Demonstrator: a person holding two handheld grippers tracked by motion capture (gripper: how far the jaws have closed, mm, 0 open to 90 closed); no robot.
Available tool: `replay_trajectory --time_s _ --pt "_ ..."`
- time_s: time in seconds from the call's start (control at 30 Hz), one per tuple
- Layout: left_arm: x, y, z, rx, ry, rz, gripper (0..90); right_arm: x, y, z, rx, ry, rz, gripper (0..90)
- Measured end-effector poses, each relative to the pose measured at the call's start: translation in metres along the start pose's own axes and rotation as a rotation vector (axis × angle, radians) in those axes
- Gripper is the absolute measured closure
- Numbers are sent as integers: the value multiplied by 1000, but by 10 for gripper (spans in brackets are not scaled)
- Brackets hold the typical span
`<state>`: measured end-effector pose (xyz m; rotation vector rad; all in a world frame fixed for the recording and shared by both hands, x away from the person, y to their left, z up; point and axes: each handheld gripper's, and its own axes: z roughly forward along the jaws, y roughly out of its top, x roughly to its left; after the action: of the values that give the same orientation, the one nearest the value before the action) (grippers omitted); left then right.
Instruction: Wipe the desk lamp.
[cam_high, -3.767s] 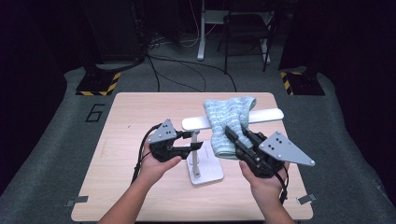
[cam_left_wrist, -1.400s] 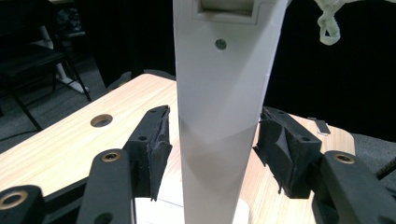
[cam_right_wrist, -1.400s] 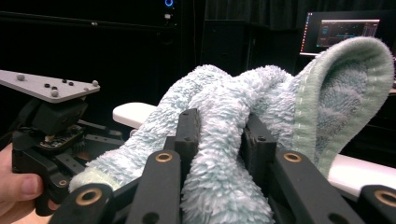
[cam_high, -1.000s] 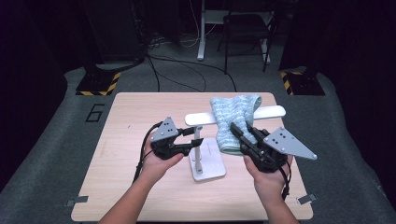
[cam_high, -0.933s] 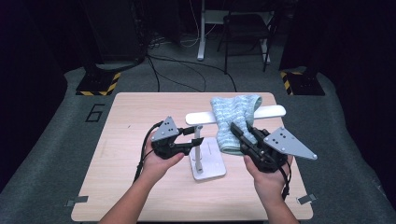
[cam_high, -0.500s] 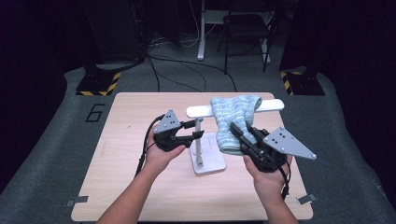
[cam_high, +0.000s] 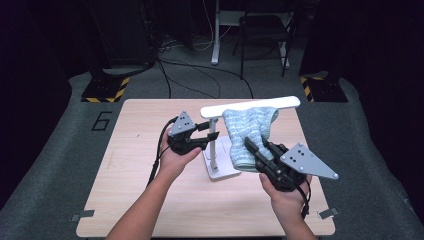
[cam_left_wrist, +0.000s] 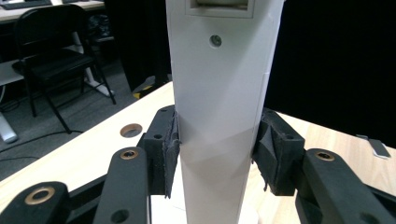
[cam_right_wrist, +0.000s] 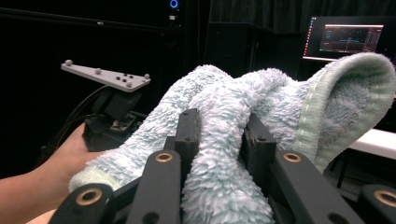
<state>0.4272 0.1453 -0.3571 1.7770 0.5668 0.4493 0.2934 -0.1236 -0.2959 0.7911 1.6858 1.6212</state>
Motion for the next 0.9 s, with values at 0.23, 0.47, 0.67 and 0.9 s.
replay_trajectory --time_s 0.23,0.47,0.67,0.9 --pt "4 1 3 9 35 3 532 5 -2 -3 2 1 -19 717" --pt "4 1 3 1 47 5 513 5 -4 -4 1 3 -15 717" --pt "1 1 -5 -10 54 -7 441 5 -7 -6 3 10 -9 716" --pt "0 -4 -23 -2 75 -43 406 9 -13 -9 10 23 -14 716"
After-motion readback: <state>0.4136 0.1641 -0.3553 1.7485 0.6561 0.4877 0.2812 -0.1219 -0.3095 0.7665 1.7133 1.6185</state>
